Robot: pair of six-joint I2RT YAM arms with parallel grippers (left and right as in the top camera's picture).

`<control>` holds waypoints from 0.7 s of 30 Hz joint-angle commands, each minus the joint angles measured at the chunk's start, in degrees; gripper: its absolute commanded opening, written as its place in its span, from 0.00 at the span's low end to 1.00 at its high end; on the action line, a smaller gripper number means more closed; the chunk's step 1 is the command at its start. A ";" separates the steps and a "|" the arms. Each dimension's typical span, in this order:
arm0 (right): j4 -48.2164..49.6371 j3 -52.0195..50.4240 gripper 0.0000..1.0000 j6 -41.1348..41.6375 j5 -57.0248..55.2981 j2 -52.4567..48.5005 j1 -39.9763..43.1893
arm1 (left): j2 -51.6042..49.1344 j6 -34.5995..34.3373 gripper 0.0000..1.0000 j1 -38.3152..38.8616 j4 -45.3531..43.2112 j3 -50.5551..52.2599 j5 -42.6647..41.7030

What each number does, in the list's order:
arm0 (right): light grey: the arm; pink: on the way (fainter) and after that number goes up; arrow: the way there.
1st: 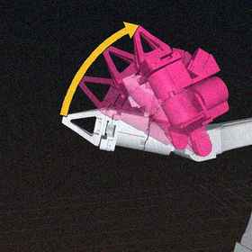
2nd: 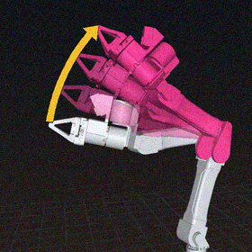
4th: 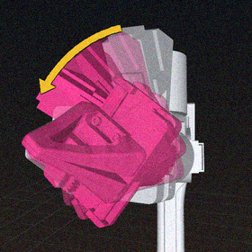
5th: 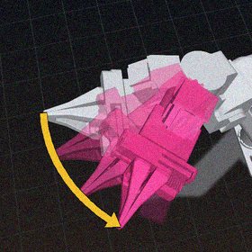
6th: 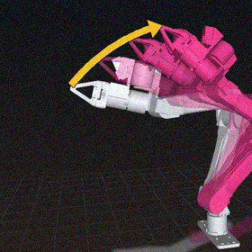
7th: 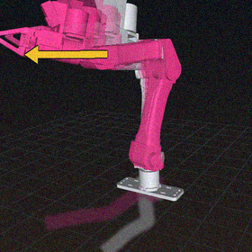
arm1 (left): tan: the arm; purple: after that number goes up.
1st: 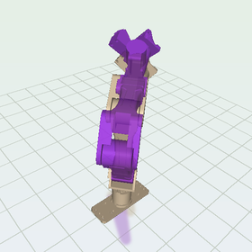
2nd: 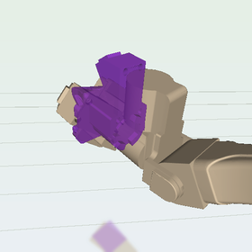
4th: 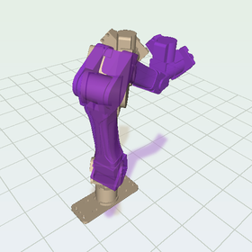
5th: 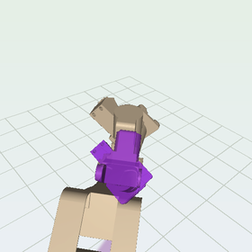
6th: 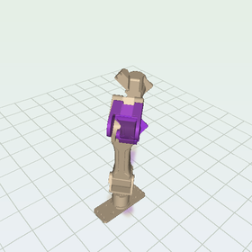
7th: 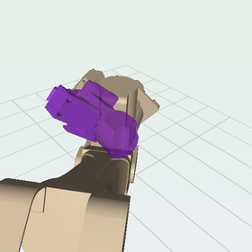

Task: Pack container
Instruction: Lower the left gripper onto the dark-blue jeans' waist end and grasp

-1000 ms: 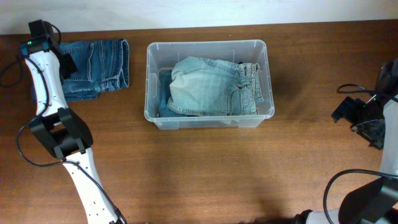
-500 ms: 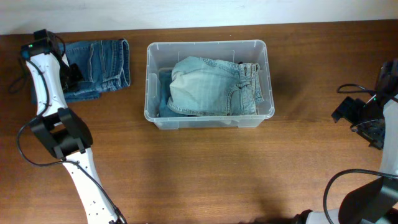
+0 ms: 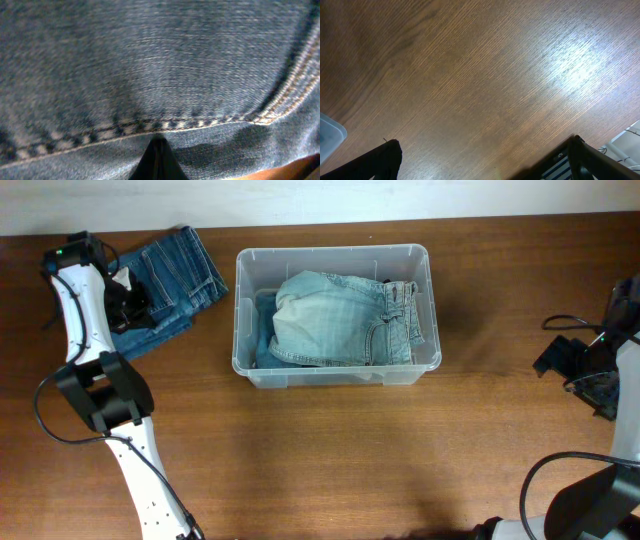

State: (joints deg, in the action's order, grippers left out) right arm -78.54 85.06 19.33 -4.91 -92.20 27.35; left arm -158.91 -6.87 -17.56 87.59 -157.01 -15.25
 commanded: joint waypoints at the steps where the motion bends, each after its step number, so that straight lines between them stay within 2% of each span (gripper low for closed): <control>1: 0.04 -0.04 0.98 0.48 -0.09 0.00 0.04 | -1.88 -0.09 0.01 0.61 -0.72 -3.65 -3.61; 5: 0.04 -0.04 0.98 0.48 -0.09 0.00 0.04 | -1.79 -0.09 0.01 -0.48 0.26 -9.79 -3.63; 6: 0.07 -0.04 0.98 0.48 -0.09 0.00 0.04 | -1.79 -0.11 0.06 -0.85 0.83 -11.80 -3.63; 8: 0.04 -0.04 0.98 0.48 -0.09 0.00 0.04 | -1.79 -0.11 0.39 -1.88 1.81 -15.45 -3.65; 10: 0.07 -0.04 0.98 0.48 -0.09 0.00 0.04 | -1.79 -0.11 0.60 -2.80 2.75 -17.38 -3.63; 11: 0.07 -0.04 0.98 0.48 -0.09 0.00 0.04 | -1.79 -0.13 0.63 -3.15 3.02 -17.88 -3.63; 14: 0.04 -0.04 0.98 0.48 -0.09 0.00 0.04 | -1.79 -0.76 0.64 -4.90 3.45 -18.56 -3.56; 21: 0.04 -0.04 0.99 0.48 -0.09 0.00 0.04 | -1.79 -8.07 0.66 -8.98 5.11 -18.56 -2.10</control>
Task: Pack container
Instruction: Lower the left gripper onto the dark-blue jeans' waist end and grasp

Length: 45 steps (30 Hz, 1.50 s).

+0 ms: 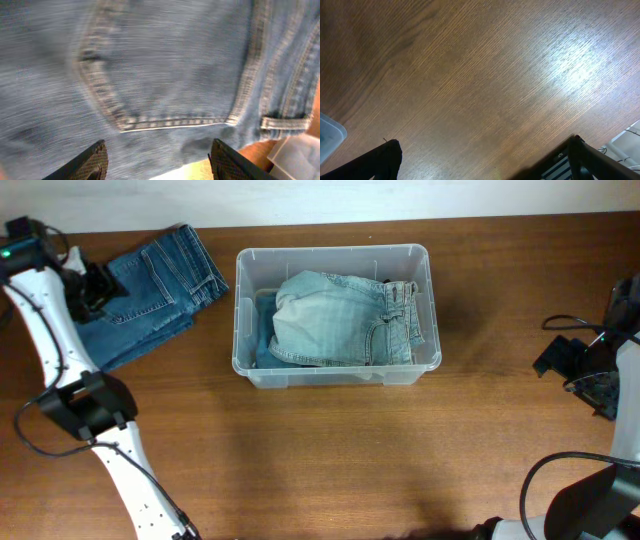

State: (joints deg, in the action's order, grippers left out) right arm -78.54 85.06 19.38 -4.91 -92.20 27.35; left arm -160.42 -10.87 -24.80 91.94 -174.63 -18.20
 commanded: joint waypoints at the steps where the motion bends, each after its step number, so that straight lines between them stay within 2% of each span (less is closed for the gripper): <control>1: 0.04 -0.04 0.98 0.44 -0.09 0.00 0.04 | -0.28 -4.61 0.66 -2.16 1.18 -0.94 1.90; 10: 0.04 -0.04 0.99 0.44 -0.09 0.00 0.04 | -0.28 -5.27 0.66 -3.23 2.19 -0.92 4.76; 16: 0.04 -0.04 0.98 0.44 -0.09 0.00 0.04 | -0.31 -7.93 0.67 -3.23 2.71 -0.90 13.62; 32: 0.04 -0.04 0.98 0.44 -0.09 0.00 0.04 | -3.54 -7.37 0.64 -5.44 -1.25 -0.48 14.99; 35: 0.04 -0.04 0.98 0.44 -0.09 0.00 0.04 | -4.50 -2.51 0.64 -5.86 -2.82 -0.48 15.02; 45: 0.04 -0.04 0.98 0.44 -0.09 0.00 0.04 | -4.96 2.75 0.63 -6.69 -7.48 -0.48 9.70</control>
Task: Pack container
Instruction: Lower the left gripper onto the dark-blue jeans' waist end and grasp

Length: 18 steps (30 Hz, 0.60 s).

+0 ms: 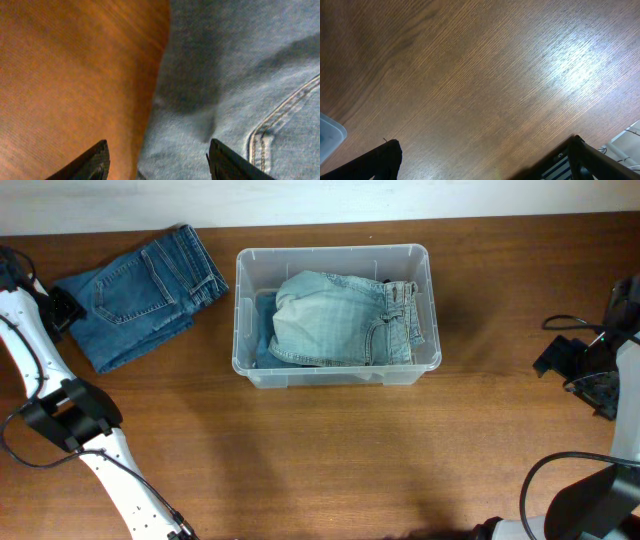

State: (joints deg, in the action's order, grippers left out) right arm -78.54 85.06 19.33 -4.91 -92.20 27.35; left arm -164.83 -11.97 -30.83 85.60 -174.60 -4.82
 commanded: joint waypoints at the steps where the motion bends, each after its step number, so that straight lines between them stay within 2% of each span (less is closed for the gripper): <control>1: 0.04 -0.04 0.99 0.48 -0.07 0.00 0.04 | -0.76 4.87 0.64 -0.74 -1.66 -0.50 -5.07; 18: 0.04 -0.04 0.98 0.48 -0.09 0.00 0.04 | -5.33 6.51 0.63 -1.55 -3.78 -0.48 -9.64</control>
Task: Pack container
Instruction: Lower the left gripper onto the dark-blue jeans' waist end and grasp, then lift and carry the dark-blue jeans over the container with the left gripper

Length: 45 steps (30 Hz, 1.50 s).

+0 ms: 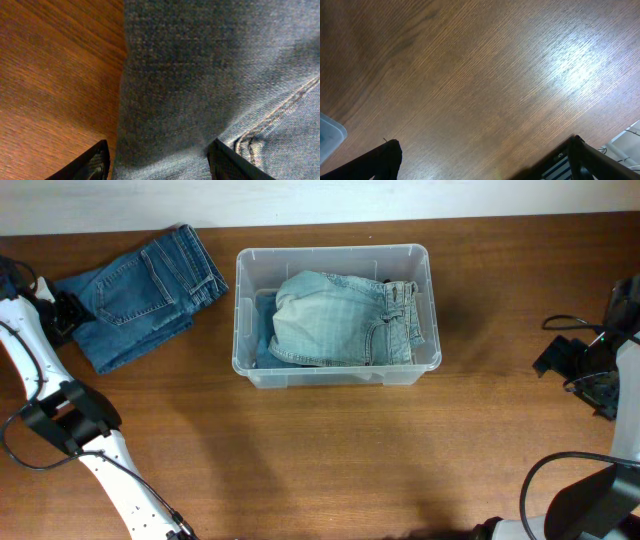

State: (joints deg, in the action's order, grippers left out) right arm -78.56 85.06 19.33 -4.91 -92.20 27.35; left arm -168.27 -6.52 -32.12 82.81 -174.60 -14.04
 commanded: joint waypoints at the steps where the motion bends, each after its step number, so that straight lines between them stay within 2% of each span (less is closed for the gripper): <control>1: 0.07 -0.04 0.98 0.48 -0.09 0.00 0.04 | -1.90 1.07 0.64 -0.26 -1.20 -0.48 -1.03; 9: 0.07 -0.04 0.98 0.48 -0.09 0.00 0.04 | -3.17 2.32 0.64 -0.31 -2.93 0.09 -9.97; 16: 0.07 -0.04 0.99 0.48 -0.09 0.00 0.04 | -5.05 2.32 0.62 -0.31 -2.75 0.09 -12.22; 19: 0.07 -0.04 0.98 0.48 -0.07 0.00 0.04 | -5.27 2.32 0.45 -0.31 -2.71 0.09 -12.35; 21: 0.07 -0.04 0.99 0.48 -0.09 0.00 0.04 | -5.27 2.32 0.29 -0.31 -2.71 0.09 -12.35; 22: 0.07 -0.04 0.98 0.48 -0.09 0.00 0.04 | -5.27 2.32 0.19 -0.31 -2.64 0.09 -12.37; 23: 0.07 -0.04 0.98 0.48 -0.09 0.00 0.04 | -5.27 2.32 0.00 -0.31 -2.40 0.09 -12.35; 29: 0.07 -0.04 0.98 0.48 -0.09 0.00 0.04 | -5.14 2.32 0.00 -0.35 -1.68 -0.37 -12.35; 34: 0.07 -0.04 0.98 0.48 -0.09 0.00 0.04 | -4.55 2.34 0.00 -0.42 0.96 -5.35 -12.63; 40: 0.07 -0.04 0.98 0.48 -0.07 0.00 0.04 | 4.02 2.32 0.00 -0.68 -0.31 -5.33 -20.41; 45: 0.07 -0.04 0.98 0.48 -0.09 0.00 0.04 | 12.22 2.29 0.00 -0.42 0.70 -5.33 -21.35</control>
State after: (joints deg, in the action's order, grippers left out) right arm -78.54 85.06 19.33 -4.91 -92.20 27.35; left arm -167.72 -4.71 -33.32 83.53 -178.71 -30.35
